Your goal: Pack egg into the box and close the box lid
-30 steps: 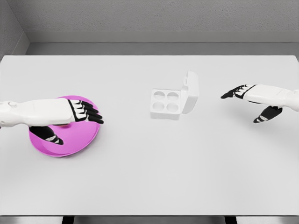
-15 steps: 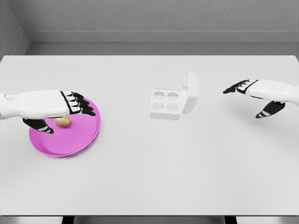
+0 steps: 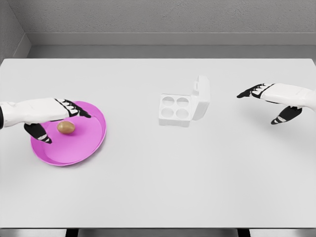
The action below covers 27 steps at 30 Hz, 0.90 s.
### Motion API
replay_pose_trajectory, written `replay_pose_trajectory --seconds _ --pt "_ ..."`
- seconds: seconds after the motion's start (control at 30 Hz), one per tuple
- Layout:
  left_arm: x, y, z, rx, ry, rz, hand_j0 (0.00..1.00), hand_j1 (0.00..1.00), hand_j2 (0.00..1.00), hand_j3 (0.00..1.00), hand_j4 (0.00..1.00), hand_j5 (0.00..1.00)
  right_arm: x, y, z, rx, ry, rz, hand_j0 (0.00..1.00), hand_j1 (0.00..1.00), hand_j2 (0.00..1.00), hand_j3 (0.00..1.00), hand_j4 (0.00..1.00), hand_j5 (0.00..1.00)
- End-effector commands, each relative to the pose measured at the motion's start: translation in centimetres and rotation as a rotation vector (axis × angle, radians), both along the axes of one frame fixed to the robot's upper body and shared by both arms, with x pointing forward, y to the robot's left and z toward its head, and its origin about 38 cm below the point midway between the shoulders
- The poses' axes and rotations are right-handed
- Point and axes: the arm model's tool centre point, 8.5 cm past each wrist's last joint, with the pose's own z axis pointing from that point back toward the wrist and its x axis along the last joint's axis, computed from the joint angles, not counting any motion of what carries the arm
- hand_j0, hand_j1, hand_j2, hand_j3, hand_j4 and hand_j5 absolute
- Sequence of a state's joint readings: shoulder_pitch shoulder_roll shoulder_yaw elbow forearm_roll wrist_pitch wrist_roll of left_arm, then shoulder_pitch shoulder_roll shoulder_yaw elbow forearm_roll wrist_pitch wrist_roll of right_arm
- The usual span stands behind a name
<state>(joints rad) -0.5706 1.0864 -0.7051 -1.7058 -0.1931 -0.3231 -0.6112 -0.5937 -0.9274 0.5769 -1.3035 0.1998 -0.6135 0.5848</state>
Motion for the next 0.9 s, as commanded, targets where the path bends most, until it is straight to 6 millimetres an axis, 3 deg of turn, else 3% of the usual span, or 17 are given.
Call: replay_pose_trajectory --seconds 0.0,0.33,0.53,0.87 --pt "0.1 0.3 -0.3 0.001 0.014 0.024 1.0 1.0 1.0 1.0 1.0 1.0 -0.1 0.5 0.3 0.007 -0.006 0.012 1.0 1.0 1.0 1.0 1.0 1.0" --pt "0.6 0.4 0.1 0.078 -0.044 0.017 1.0 1.0 1.0 1.0 1.0 1.0 0.1 0.8 0.4 0.014 -0.011 0.017 1.0 1.0 1.0 1.0 1.0 1.0" --pt "0.8 -0.4 -0.6 0.052 -0.032 0.011 1.0 1.0 1.0 1.0 1.0 1.0 0.1 0.8 0.3 0.013 -0.008 0.019 1.0 1.0 1.0 1.0 1.0 1.0" --pt "1.7 0.2 -1.9 0.036 -0.007 0.055 1.0 1.0 1.0 1.0 1.0 1.0 0.0 0.9 0.1 0.006 -0.001 0.023 1.0 1.0 1.0 1.0 1.0 1.0"
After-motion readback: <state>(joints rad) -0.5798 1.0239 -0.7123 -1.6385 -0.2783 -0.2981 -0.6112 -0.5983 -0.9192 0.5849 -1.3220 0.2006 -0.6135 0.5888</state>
